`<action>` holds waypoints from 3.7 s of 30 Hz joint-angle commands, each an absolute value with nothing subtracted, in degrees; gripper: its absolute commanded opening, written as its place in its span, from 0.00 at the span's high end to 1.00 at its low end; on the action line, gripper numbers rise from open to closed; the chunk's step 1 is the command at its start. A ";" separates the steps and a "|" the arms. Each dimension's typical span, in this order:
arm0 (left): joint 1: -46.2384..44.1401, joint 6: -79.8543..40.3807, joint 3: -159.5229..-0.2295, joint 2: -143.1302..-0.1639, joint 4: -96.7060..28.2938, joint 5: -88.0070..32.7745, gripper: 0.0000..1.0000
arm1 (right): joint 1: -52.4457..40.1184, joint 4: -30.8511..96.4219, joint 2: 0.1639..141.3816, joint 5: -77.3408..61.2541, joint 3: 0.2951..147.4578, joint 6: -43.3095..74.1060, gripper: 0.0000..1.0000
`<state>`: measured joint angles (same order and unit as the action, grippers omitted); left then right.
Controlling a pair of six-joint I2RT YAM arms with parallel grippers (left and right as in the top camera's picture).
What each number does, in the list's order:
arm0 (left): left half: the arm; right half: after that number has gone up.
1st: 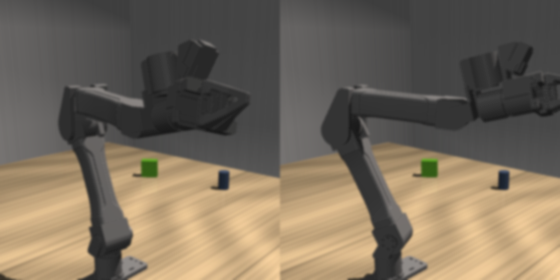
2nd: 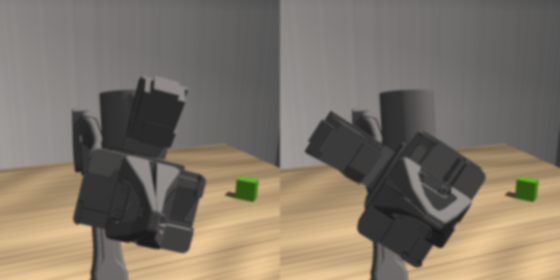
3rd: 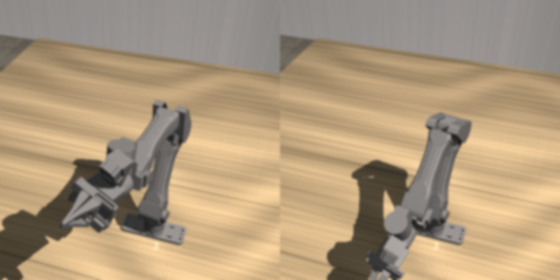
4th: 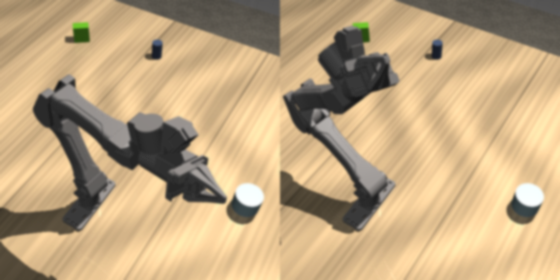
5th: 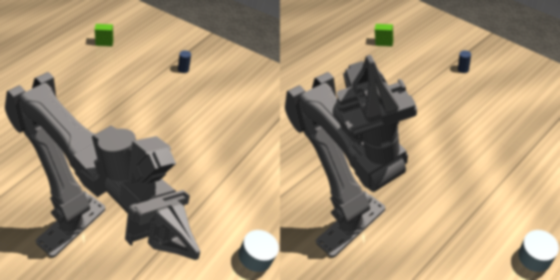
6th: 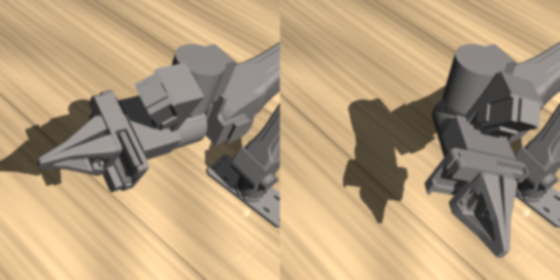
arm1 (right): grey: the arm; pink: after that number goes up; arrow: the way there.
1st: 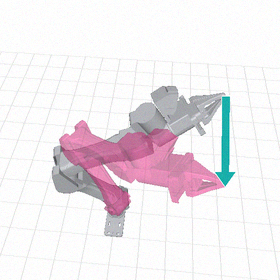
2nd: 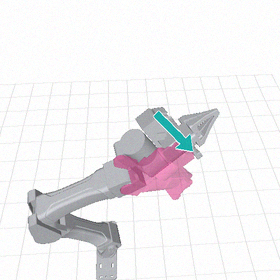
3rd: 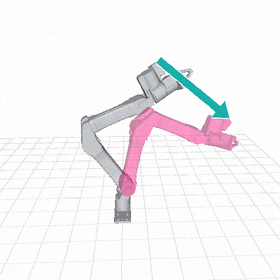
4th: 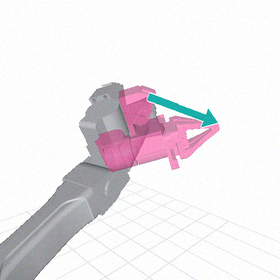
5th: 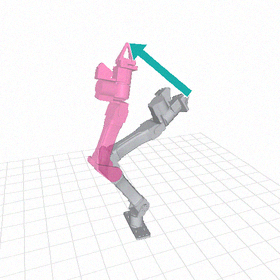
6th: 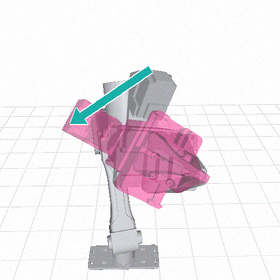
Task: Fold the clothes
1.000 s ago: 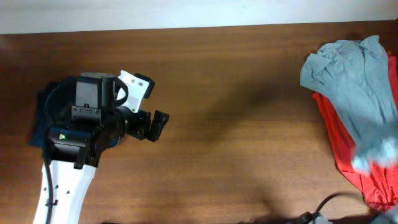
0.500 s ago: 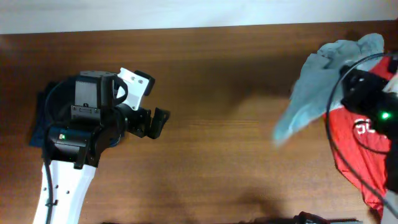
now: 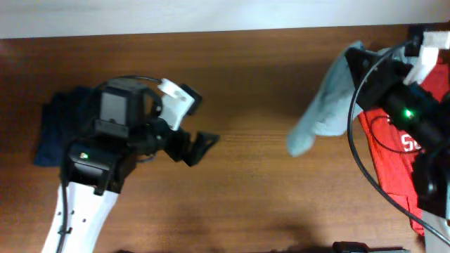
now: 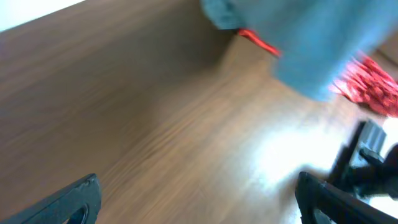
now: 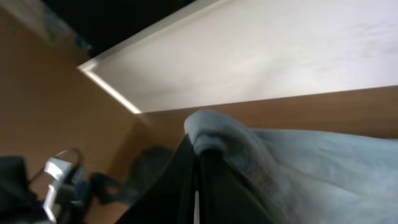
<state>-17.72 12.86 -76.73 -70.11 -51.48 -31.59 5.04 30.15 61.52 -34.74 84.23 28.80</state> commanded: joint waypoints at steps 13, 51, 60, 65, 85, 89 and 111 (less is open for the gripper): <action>-30.72 19.18 -77.62 -70.48 -45.08 -21.98 0.01 | -9.52 19.84 64.14 -31.22 85.47 37.19 0.96; -36.27 18.96 -77.62 -74.43 -40.62 -14.09 0.05 | -15.49 8.56 63.35 -33.15 85.47 47.77 0.96; -37.34 18.96 -77.62 -74.70 -39.18 -14.09 0.01 | -15.49 7.70 63.35 -30.76 85.47 54.94 0.96; -37.36 18.96 -77.62 -75.33 -38.35 -14.11 0.01 | -15.51 7.66 63.35 -30.26 85.47 56.49 0.96; -37.34 18.65 -77.62 -72.75 -38.04 1.56 0.91 | -18.00 11.57 63.35 -23.20 85.47 48.36 0.96; -37.34 18.52 -77.62 -69.34 -38.85 6.48 0.91 | -18.00 18.06 63.37 -18.37 85.47 44.23 0.96; -37.34 17.19 -82.72 -60.07 -31.22 29.71 1.00 | -18.00 53.49 67.64 -13.47 85.45 10.74 0.92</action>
